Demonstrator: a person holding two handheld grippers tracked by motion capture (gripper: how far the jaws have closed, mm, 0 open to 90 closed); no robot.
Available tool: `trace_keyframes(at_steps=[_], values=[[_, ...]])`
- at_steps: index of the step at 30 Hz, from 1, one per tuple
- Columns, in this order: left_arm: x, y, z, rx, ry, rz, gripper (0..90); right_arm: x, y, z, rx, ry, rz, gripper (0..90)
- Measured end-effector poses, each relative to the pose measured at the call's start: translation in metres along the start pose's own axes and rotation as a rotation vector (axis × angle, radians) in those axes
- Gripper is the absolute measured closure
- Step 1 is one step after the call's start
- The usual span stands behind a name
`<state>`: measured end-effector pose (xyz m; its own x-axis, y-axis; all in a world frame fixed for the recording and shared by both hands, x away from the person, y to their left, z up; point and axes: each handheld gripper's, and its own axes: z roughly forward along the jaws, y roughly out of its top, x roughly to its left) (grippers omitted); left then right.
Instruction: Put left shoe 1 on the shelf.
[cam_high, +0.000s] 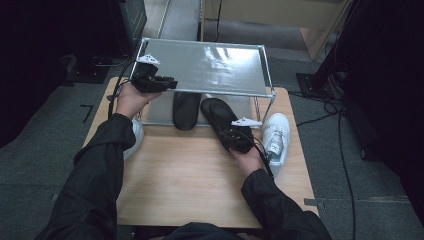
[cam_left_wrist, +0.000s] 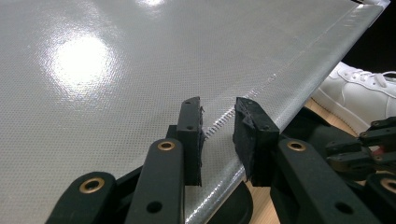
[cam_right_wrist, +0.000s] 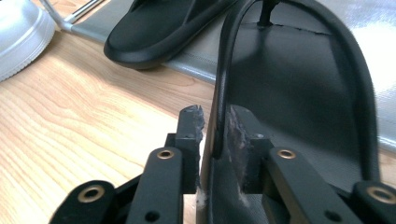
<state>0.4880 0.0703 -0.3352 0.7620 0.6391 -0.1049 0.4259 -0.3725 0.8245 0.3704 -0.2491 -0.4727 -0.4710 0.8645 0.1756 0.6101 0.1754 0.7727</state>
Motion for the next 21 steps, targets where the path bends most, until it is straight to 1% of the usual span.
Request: trace_keyframes(at_steps=[2,3,4,6,8,10,12,16,19,21], values=[[0.0,0.0,0.0,-0.001,0.0,0.001,72.6,-0.001,0.001,0.005,0.028,-0.03,-0.007,80.0],[0.0,0.0,0.0,-0.001,-0.001,0.001,72.6,-0.002,0.002,0.007,0.031,-0.03,-0.007,81.7],[0.0,0.0,0.0,-0.001,0.0,0.001,72.6,-0.003,0.003,0.011,0.039,-0.028,0.008,83.9],[0.0,0.0,0.0,-0.001,0.002,0.003,72.6,-0.002,0.005,0.014,0.038,-0.04,0.014,84.2],[0.0,0.0,0.0,0.0,0.006,0.006,72.6,0.0,0.009,0.016,0.037,-0.046,0.029,84.3],[0.0,0.0,0.0,0.0,0.005,0.007,72.6,0.003,0.013,0.019,0.041,-0.039,0.035,84.2],[-0.001,0.0,0.0,0.001,0.007,0.009,72.6,0.007,0.015,0.024,0.042,-0.043,0.025,84.1],[-0.001,0.0,0.0,0.002,0.008,0.009,72.7,0.012,0.022,0.035,0.036,-0.032,0.037,84.0],[-0.001,0.0,-0.001,0.001,0.006,0.01,72.7,0.015,0.027,0.043,0.035,-0.024,0.068,84.0],[0.0,0.0,-0.001,0.001,0.004,0.009,72.7,0.017,0.029,0.047,0.028,-0.008,0.09,84.1]])
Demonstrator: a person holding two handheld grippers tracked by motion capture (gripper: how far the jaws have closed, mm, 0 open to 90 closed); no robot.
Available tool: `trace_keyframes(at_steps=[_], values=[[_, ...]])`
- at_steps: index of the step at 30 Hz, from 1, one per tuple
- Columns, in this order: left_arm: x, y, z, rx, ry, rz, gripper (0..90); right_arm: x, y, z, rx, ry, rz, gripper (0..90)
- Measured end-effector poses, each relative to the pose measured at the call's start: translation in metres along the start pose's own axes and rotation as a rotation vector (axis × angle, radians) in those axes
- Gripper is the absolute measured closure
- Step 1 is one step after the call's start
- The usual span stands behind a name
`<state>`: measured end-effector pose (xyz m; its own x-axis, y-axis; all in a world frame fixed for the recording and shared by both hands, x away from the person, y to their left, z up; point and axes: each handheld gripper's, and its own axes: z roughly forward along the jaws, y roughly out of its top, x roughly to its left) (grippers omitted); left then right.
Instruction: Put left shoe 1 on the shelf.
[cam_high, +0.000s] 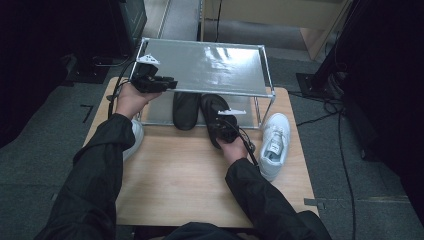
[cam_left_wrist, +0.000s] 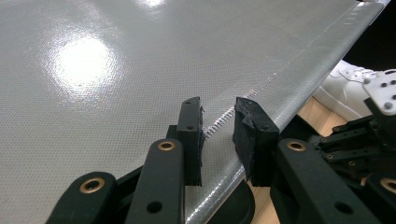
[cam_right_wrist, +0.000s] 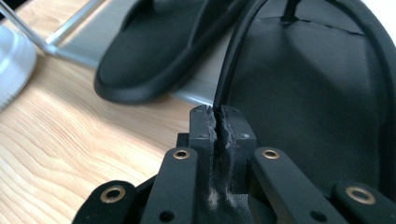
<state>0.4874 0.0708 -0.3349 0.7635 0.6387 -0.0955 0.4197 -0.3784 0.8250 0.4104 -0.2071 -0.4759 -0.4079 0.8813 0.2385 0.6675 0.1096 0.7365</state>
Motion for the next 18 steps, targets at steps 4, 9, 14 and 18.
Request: trace_keyframes(at_steps=[4,9,14,18], values=[[0.0,0.0,0.0,0.002,0.002,0.001,72.7,0.006,0.004,0.006,-0.015,-0.005,-0.027,84.9],[0.0,0.0,0.0,0.002,0.004,0.0,72.7,0.008,0.009,0.014,-0.013,0.007,-0.034,84.8],[0.0,0.0,0.0,0.002,0.002,-0.001,72.7,0.006,0.011,0.019,-0.02,0.048,-0.022,83.0],[0.0,0.0,0.0,0.002,0.003,-0.001,72.7,0.007,0.009,0.015,-0.005,0.087,-0.048,75.0]])
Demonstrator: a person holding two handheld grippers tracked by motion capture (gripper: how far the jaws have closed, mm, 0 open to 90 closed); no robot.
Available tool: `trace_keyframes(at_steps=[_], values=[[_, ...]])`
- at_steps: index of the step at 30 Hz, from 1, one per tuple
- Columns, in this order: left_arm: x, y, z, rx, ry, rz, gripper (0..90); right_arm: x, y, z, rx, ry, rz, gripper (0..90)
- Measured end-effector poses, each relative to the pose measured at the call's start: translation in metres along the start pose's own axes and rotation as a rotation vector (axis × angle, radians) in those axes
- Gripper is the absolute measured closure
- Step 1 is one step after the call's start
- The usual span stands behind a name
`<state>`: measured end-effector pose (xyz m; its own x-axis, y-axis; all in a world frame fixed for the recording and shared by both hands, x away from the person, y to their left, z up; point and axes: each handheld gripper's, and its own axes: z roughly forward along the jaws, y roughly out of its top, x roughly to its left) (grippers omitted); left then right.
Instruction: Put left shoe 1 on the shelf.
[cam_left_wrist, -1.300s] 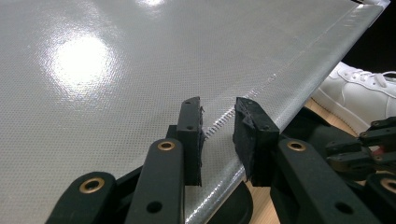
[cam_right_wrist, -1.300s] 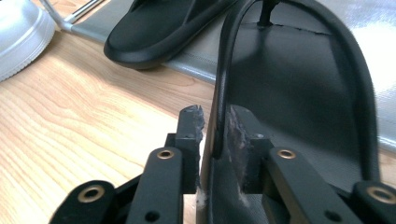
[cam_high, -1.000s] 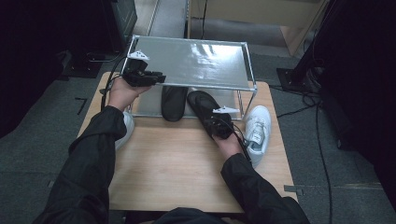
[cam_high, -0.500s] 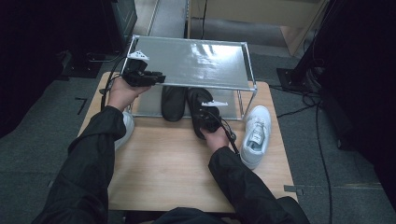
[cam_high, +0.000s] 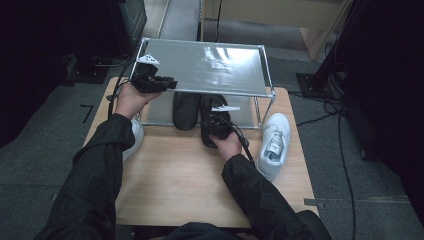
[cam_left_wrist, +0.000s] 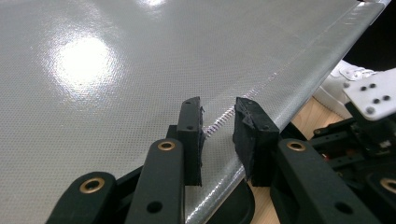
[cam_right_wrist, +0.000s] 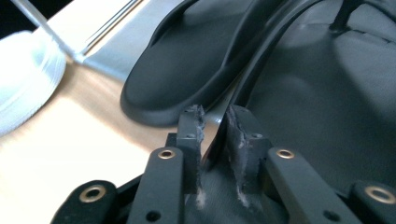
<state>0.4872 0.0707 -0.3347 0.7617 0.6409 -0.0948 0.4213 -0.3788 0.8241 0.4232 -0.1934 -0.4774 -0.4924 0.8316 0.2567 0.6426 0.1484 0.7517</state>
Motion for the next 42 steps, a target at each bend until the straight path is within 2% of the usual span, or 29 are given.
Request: trace_keyframes(at_steps=[3,5,8,11,23,25,27,28,31,42], values=[[0.0,0.0,0.0,-0.001,-0.002,-0.002,72.7,0.004,-0.002,-0.01,-0.001,0.002,-0.049,76.0],[0.0,0.0,0.0,0.001,0.002,-0.001,72.7,0.006,-0.004,-0.018,0.002,0.008,-0.064,77.3],[0.0,0.0,0.0,-0.001,-0.001,-0.007,72.7,0.008,-0.012,-0.029,-0.013,0.024,-0.048,78.1],[-0.001,0.0,0.0,0.001,0.005,-0.004,72.7,0.011,-0.022,-0.037,-0.022,0.036,-0.06,78.7],[-0.001,0.0,0.0,0.001,0.005,-0.003,72.7,0.012,-0.056,-0.073,0.024,0.091,-0.063,80.3],[0.0,0.0,0.0,0.001,0.003,-0.005,72.7,0.011,-0.06,-0.075,0.025,0.088,-0.074,80.5],[-0.001,0.0,0.0,0.002,0.005,-0.004,72.7,0.009,-0.064,-0.073,0.034,0.086,-0.065,80.6],[-0.001,0.0,0.0,0.001,0.006,-0.004,72.7,0.008,-0.066,-0.071,0.058,0.086,-0.058,80.9],[-0.001,0.0,0.0,0.001,0.005,-0.006,72.7,0.005,-0.069,-0.066,0.079,0.076,-0.054,80.9],[-0.001,0.0,0.0,0.002,0.007,-0.005,72.7,-0.001,-0.06,-0.05,0.063,0.046,-0.057,82.0]])
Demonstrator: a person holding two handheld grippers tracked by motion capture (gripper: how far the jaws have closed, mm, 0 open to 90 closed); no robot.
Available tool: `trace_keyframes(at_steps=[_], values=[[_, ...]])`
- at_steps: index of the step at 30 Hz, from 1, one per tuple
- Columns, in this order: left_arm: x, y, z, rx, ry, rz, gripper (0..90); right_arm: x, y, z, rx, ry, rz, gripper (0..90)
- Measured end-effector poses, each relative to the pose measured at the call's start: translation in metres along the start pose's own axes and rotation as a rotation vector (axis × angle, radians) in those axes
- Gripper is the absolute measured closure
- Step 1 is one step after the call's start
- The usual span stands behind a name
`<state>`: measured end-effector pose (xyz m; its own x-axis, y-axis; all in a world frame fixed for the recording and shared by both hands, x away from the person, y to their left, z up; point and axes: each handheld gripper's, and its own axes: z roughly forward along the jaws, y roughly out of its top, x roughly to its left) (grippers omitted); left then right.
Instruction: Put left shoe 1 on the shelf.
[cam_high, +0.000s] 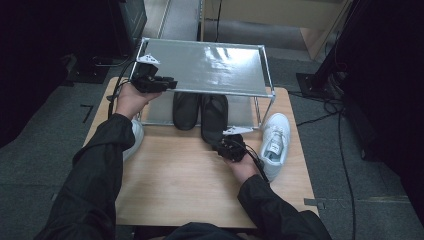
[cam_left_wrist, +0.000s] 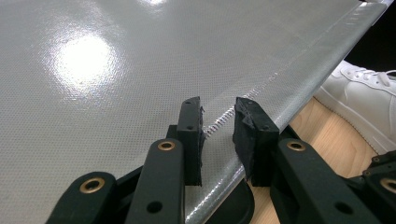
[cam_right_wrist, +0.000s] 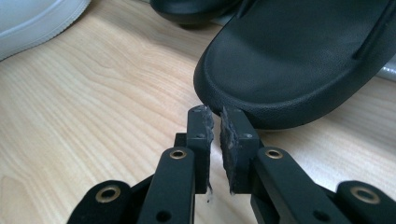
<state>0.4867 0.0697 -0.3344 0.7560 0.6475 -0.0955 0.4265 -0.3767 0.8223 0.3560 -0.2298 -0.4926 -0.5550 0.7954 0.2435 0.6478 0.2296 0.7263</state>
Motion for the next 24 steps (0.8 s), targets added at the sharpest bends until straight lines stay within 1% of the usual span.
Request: trace_keyframes(at_steps=[5,8,10,16,20,24], values=[[0.0,0.0,0.0,0.0,-0.002,-0.002,72.7,-0.004,0.005,0.007,-0.005,0.002,0.004,81.8],[0.0,0.0,0.0,0.001,-0.001,0.0,72.7,-0.005,0.009,0.011,-0.007,-0.009,-0.001,81.4],[0.0,0.0,0.0,0.001,-0.002,-0.001,72.7,-0.007,0.012,0.014,-0.007,-0.007,0.004,81.2],[0.0,0.0,0.0,0.0,-0.001,0.001,72.7,-0.007,0.018,0.023,-0.01,-0.002,0.008,80.7],[0.0,0.0,0.0,0.0,-0.001,0.0,72.8,-0.004,0.021,0.027,-0.015,-0.015,-0.011,80.6],[0.0,0.0,0.0,0.001,-0.001,0.0,72.8,-0.004,0.024,0.031,-0.014,-0.015,-0.015,80.5]])
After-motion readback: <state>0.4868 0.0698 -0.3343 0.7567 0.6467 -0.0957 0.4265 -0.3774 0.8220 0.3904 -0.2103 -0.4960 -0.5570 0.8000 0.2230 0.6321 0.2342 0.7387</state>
